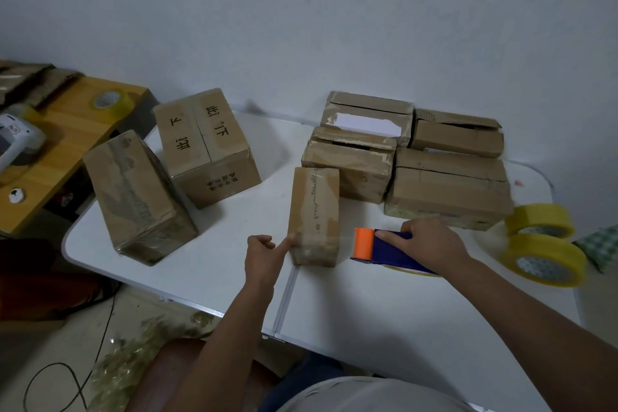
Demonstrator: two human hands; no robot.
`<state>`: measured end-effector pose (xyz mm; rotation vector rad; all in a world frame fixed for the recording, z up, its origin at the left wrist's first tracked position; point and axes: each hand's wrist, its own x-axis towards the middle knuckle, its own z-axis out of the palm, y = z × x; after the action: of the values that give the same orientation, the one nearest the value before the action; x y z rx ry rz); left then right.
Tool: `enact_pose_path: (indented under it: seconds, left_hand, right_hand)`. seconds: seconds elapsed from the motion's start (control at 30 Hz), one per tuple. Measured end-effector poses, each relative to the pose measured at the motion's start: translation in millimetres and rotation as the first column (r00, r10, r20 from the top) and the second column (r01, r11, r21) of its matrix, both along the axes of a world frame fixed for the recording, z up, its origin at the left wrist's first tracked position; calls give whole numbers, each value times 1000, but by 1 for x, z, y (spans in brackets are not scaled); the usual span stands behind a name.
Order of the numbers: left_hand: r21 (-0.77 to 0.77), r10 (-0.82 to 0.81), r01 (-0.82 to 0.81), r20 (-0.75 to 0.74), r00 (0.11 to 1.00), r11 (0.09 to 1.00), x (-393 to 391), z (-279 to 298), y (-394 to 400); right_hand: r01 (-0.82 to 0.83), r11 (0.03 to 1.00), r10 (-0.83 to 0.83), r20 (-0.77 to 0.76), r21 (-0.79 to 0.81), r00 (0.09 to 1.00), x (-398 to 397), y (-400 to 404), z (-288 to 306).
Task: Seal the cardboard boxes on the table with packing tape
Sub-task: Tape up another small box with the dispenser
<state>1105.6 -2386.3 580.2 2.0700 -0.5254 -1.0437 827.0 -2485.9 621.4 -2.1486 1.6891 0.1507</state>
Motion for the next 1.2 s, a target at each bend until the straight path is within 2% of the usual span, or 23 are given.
enact_pose_path:
  seconds: [0.37, 0.63, 0.9, 1.03, 1.2]
  left_hand:
    - [31, -53, 53, 18, 998, 998, 6, -10, -5]
    - [27, -81, 82, -47, 996, 996, 26, -18, -2]
    - [53, -254, 265, -156, 955, 963, 48, -8, -14]
    - [8, -195, 196, -51, 979, 981, 50, -10, -15]
    - [128, -371, 359, 84, 925, 924, 58, -5, -20]
  right_hand:
    - [-21, 998, 30, -143, 63, 989, 21, -5, -20]
    - [-38, 997, 50, -191, 65, 980, 37, 1, -21]
    - [-12, 992, 32, -155, 126, 987, 46, 17, -27]
    - [1, 989, 25, -168, 149, 985, 40, 22, -23]
    - [0, 991, 20, -156, 132, 988, 41, 26, -23]
